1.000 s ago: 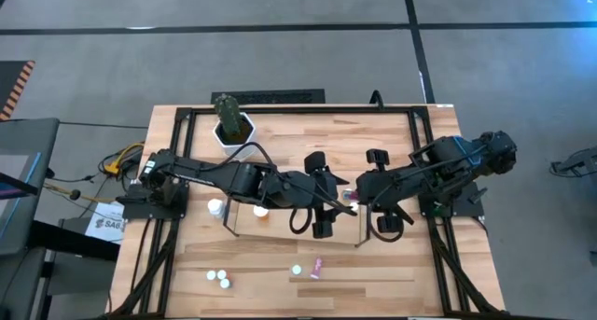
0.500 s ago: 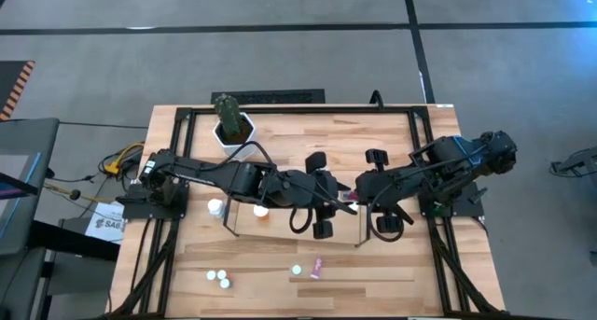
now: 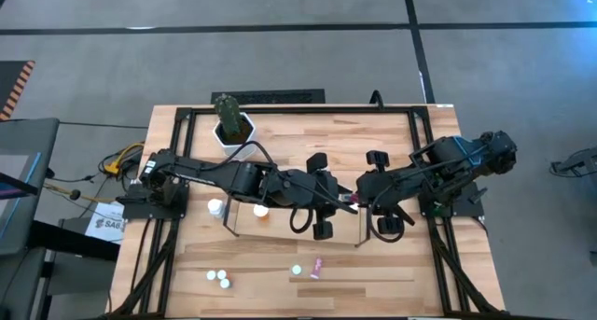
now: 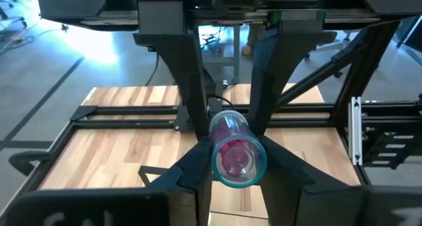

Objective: Pick and place medicine bottles onto shelf by color
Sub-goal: Put the blue pill bottle on the shelf

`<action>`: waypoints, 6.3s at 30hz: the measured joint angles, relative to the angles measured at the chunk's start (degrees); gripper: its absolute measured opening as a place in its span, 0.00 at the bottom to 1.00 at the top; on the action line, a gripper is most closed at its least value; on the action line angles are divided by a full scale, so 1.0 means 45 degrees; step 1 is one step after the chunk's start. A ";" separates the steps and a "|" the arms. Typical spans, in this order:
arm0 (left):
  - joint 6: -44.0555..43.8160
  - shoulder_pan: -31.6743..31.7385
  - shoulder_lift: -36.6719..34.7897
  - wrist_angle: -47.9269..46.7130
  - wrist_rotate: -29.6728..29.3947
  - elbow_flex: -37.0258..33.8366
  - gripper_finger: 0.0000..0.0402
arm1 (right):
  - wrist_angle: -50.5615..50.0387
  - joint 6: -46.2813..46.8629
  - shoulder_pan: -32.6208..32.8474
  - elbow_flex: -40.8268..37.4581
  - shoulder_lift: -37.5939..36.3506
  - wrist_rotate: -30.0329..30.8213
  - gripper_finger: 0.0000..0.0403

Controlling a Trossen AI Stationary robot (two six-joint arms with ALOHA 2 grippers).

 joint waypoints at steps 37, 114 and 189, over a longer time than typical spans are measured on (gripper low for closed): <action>-0.2471 0.0724 -0.0073 0.7164 0.0632 0.3394 0.20 | 0.2562 -0.7480 0.3079 0.2822 -0.3017 1.0107 0.66; -0.3547 0.1322 -0.0241 0.4711 0.2927 0.3361 0.54 | 0.9694 -1.4006 0.3983 0.2822 -0.0552 1.1752 0.32; -1.4471 -0.2997 -0.2118 -1.2735 -0.1035 0.2997 0.69 | 0.4252 -0.1644 -0.4097 -0.2424 0.7111 -0.3186 0.32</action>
